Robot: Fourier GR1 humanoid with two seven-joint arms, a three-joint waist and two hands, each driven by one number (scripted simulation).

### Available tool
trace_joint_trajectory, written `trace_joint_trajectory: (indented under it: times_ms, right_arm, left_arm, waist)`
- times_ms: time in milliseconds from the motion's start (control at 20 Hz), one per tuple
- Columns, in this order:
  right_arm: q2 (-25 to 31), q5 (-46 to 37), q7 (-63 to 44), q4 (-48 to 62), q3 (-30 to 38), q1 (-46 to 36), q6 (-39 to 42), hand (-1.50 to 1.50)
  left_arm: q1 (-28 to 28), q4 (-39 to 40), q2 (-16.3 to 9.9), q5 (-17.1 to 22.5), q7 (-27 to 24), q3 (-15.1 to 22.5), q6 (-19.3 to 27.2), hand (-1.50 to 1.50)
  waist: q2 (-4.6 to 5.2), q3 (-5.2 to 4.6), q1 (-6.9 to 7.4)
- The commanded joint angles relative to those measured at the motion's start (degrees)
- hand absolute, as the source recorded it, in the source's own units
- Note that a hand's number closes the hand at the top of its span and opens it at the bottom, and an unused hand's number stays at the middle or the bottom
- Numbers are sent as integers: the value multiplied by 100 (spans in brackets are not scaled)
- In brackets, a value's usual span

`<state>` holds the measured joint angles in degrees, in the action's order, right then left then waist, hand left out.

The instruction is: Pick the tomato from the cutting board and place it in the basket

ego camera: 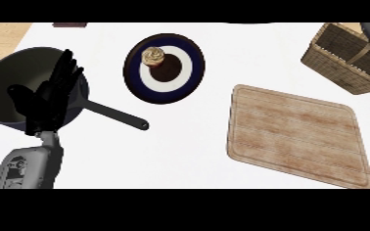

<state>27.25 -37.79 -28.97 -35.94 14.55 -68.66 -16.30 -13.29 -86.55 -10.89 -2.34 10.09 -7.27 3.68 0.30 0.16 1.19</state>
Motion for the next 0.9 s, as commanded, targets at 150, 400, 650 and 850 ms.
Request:
trace_joint_trajectory:
  times_ms: [150,400,650,850]
  right_arm:
    - [595,485,682,783,552,-228,361,150]
    - [761,-1038,1326,662,-1016,351,506,150]
    - [1152,-1661,1822,732,-1475,207,270,150]
    - [1364,-1973,1912,1098,-1582,-224,327,150]
  left_arm:
    - [278,-92,104,-92,-13,63,78,0]
    - [76,74,-41,16,35,-47,-61,0]
    - [171,-142,35,41,89,24,-58,0]
    - [264,-149,172,-125,102,229,10,0]
  waist:
    - [25,-14,52]
    - [65,-72,-21]
    - [46,-18,123]
    - [38,-16,124]
